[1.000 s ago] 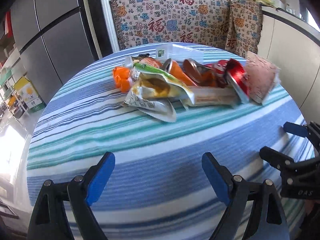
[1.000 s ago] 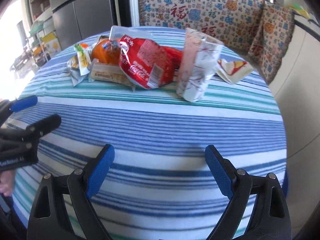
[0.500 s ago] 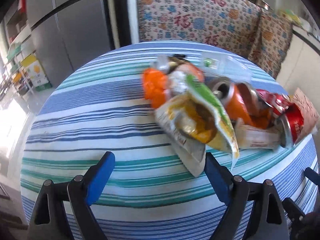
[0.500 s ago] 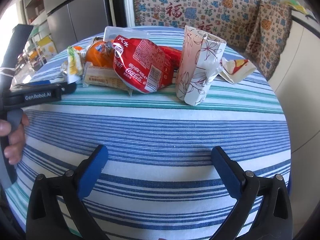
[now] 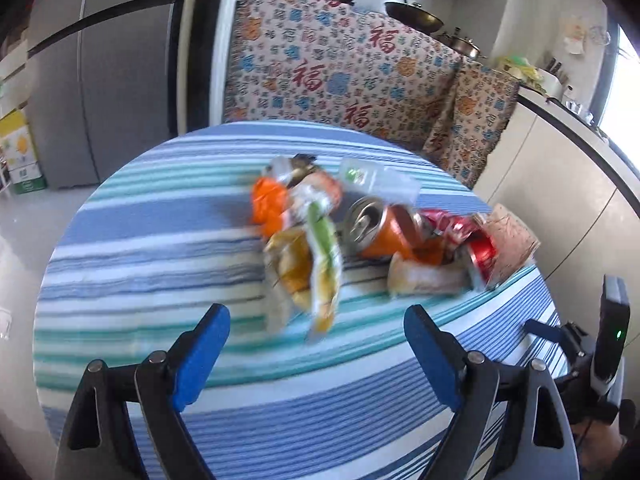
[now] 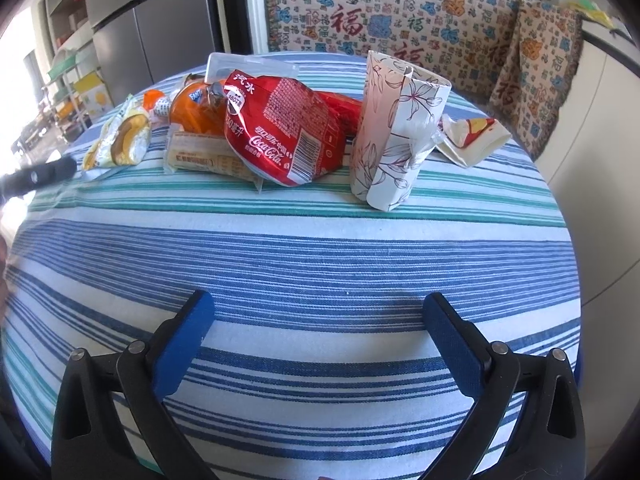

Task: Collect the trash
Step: 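Move left tool to yellow-green chip bag while right tool approaches floral paper cup, then close left tool on chip bag while right tool grasps floral paper cup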

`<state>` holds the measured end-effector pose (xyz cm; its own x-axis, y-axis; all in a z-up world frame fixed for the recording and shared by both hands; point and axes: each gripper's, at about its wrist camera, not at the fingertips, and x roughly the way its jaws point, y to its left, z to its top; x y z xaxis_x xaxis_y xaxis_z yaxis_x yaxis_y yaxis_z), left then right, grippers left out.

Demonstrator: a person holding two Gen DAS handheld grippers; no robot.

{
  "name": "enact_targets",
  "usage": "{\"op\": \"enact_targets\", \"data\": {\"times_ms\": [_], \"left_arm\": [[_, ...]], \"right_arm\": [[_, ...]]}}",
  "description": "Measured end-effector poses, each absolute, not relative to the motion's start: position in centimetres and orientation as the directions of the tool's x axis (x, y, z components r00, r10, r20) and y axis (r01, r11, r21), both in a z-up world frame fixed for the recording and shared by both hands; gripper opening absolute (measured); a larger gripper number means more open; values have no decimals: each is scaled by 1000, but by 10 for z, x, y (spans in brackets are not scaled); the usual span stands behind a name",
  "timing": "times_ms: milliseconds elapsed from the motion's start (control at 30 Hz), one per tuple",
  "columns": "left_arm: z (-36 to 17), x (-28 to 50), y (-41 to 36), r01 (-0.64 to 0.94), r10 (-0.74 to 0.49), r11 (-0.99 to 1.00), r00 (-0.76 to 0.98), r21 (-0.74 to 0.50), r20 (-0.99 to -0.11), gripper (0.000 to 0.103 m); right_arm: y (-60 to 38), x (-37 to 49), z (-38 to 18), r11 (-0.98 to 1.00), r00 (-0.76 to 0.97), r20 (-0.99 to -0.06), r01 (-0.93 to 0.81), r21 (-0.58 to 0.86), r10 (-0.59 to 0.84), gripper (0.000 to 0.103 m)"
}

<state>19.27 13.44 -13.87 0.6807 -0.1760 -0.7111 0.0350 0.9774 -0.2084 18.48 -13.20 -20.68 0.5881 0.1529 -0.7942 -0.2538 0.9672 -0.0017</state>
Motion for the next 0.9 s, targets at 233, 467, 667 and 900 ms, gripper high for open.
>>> {"op": "enact_targets", "data": {"times_ms": [233, 467, 667, 900], "left_arm": [[-172, 251, 130, -18, -91, 992, 582, -125, -808, 91], [-173, 240, 127, 19, -88, 995, 599, -96, -796, 45], [-168, 197, 116, 64, -106, 994, 595, -84, -797, 36], [-168, 159, 90, 95, -149, 989, 583, -115, -799, 36]], "right_arm": [[-132, 185, -207, 968, 588, -794, -252, 2, 155, 103], [-136, 185, -207, 971, 590, -790, -240, 25, 166, 103], [-156, 184, -203, 978, 611, -766, -178, 112, 199, 102], [-166, 221, -202, 987, 582, -801, -151, 62, 140, 98]]}}
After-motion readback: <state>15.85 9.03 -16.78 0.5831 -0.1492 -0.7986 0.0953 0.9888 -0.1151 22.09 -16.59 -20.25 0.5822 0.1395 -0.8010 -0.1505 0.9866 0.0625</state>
